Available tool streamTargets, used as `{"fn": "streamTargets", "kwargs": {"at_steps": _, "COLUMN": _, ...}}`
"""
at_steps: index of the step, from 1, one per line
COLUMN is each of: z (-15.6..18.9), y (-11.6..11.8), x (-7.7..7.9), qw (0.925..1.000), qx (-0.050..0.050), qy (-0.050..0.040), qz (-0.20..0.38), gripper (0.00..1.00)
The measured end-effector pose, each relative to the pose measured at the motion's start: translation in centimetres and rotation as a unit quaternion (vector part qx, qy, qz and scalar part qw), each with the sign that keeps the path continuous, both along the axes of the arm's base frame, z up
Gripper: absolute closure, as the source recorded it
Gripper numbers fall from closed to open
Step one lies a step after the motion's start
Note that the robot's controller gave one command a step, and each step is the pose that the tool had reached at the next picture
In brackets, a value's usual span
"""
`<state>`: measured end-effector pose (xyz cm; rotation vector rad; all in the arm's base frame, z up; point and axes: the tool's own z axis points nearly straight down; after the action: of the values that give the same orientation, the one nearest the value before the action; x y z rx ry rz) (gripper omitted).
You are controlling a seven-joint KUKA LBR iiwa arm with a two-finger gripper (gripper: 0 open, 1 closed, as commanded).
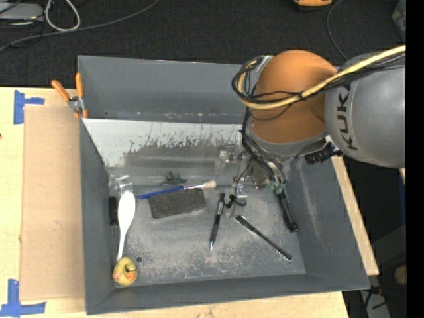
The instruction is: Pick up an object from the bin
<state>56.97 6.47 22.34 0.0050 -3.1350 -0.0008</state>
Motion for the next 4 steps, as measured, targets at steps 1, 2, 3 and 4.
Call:
{"fn": "streamTargets", "kwargs": {"at_steps": 1, "z": 0.3, "y": 0.0, "x": 0.1, "qw": 1.0000, "qx": 0.000, "qy": -0.0028, "qz": -0.001, "gripper": 0.00}}
{"fn": "streamTargets", "kwargs": {"at_steps": 2, "z": -7.5, "y": 2.8, "x": 2.3, "qw": 0.9985, "qx": 0.001, "qy": -0.0043, "qz": 0.054, "gripper": 0.00}}
{"fn": "streamTargets", "kwargs": {"at_steps": 3, "z": -6.2, "y": 6.7, "x": 5.2, "qw": 0.9950, "qx": 0.001, "qy": -0.0092, "qz": 0.099, "gripper": 0.00}}
{"fn": "streamTargets", "kwargs": {"at_steps": 4, "z": -10.7, "y": 7.3, "x": 4.3, "qw": 0.9958, "qx": 0.000, "qy": -0.0004, "qz": 0.092, "gripper": 0.00}}
